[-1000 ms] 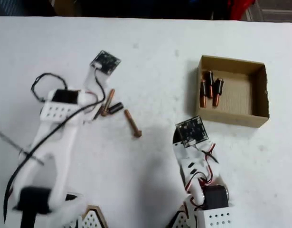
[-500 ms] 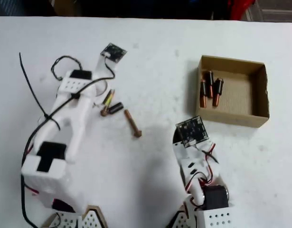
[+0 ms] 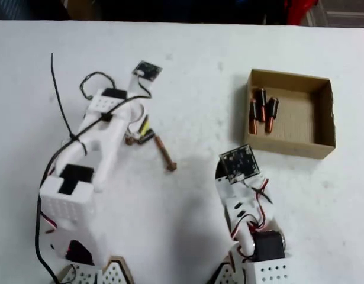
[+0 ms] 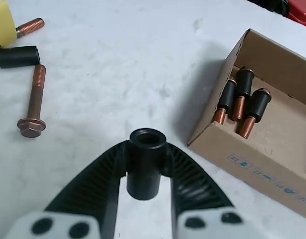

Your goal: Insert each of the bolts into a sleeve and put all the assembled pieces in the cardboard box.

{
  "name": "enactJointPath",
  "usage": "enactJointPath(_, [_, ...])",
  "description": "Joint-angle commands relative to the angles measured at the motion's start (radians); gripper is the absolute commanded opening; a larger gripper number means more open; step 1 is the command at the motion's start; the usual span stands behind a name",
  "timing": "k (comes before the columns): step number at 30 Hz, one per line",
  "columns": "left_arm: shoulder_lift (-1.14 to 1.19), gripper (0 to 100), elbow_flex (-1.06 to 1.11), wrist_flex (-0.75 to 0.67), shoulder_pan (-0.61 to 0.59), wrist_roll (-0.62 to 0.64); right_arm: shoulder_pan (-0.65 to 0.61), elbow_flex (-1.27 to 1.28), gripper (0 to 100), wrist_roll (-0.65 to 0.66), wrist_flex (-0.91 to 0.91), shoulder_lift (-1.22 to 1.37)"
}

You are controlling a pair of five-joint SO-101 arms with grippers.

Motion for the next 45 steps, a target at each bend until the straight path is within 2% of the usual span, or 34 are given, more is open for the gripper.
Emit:
enactJointPath(1, [0.015,12,-0.049,-0.021,0.007,0.012,0.012,-0.008,1.6,-0.003,-0.025,-0.010])
enactJointPath(7, [0.050,11,-0.051,-0.023,0.004,0.012,0.013,-0.008,1.6,-0.003,-0.024,-0.010])
enactJointPath(16, [0.058,11,-0.049,0.011,-0.070,0.014,0.013,-0.008,1.6,-0.002,-0.024,-0.010])
enactJointPath(20, [0.058,1,-0.049,0.057,-0.074,0.008,0.013,-0.008,1.6,-0.002,-0.024,-0.010])
enactJointPath(27, [0.056,2,-0.041,0.074,-0.076,0.006,0.013,0.002,1.6,-0.002,-0.024,-0.010])
enactJointPath(30, [0.048,2,-0.071,0.160,-0.074,-0.018,0.013,0.002,1.6,-0.002,-0.024,-0.010])
enactJointPath(35, [0.048,2,-0.265,0.388,-0.097,-0.218,0.013,0.003,1.6,-0.002,-0.024,-0.010])
enactJointPath(42, [0.048,2,-0.493,0.647,-0.142,-0.239,0.013,0.003,1.6,-0.002,-0.024,-0.010])
enactJointPath(45, [0.048,2,-0.546,0.700,-0.142,-0.334,0.013,0.003,1.6,-0.002,-0.024,-0.010])
